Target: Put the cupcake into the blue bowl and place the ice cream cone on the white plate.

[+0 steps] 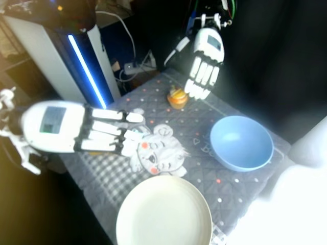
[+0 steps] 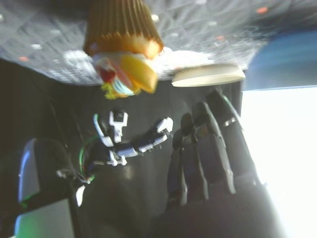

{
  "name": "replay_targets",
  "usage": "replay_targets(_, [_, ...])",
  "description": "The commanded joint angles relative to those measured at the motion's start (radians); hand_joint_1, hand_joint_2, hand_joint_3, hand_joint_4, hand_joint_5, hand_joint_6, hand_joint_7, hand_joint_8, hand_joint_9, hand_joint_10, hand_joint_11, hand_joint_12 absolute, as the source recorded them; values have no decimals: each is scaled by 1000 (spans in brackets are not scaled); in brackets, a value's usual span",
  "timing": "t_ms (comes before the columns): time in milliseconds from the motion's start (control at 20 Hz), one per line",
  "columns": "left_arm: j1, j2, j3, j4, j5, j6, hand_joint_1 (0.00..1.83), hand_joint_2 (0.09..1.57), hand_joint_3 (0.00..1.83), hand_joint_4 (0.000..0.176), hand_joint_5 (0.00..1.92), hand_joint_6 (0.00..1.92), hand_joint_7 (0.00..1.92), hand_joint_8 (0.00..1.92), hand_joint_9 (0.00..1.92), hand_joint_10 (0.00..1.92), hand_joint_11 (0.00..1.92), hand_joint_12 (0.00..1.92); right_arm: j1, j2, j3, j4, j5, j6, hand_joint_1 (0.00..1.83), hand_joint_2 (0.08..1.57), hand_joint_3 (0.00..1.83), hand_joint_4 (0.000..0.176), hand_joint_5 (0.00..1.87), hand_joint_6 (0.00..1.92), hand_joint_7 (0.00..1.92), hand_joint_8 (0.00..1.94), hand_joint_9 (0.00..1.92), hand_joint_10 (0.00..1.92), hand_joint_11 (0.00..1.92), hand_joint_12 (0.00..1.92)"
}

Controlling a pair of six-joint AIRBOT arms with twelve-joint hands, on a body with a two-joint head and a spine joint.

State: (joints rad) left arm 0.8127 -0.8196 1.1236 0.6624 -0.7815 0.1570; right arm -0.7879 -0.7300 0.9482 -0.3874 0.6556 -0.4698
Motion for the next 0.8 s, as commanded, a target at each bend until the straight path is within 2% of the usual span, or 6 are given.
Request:
replay_targets(0, [-18, -8, -1, -32, -71, -9, 838, 764, 0, 25, 346, 0, 566, 2, 613, 11, 208, 928, 13, -7, 2, 20, 89, 14, 749, 674, 8, 49, 115, 6, 480, 8, 482, 14, 24, 1062])
replay_targets(50, [-22, -12, -2, -18, -59, -9, 813, 766, 0, 55, 334, 3, 561, 4, 615, 5, 167, 1037, 12, -14, 3, 14, 82, 19, 752, 673, 2, 56, 119, 2, 476, 2, 472, 5, 19, 1014])
replay_targets(300, [-32, -31, -4, 40, -13, -14, 881, 750, 0, 3, 430, 8, 576, 0, 607, 0, 185, 967, 2, -47, 22, -17, 51, 61, 731, 664, 0, 0, 232, 0, 548, 0, 561, 2, 216, 807])
replay_targets(450, [-34, -45, 3, 73, 3, -39, 849, 761, 3, 12, 457, 12, 584, 3, 636, 11, 212, 981, -7, -62, 31, -17, 31, 61, 734, 658, 0, 0, 262, 8, 552, 2, 570, 3, 217, 803])
replay_targets(500, [-35, -49, 5, 80, 9, -41, 849, 759, 2, 39, 441, 4, 585, 3, 641, 12, 232, 988, -13, -68, 36, -17, 20, 61, 721, 652, 0, 8, 272, 11, 553, 2, 576, 6, 215, 803])
replay_targets(750, [-39, -64, 13, 92, 22, -43, 865, 766, 1, 36, 455, 1, 573, 0, 636, 3, 278, 956, -35, -94, 56, -15, -5, 70, 724, 678, 1, 0, 318, 2, 571, 2, 605, 5, 260, 771])
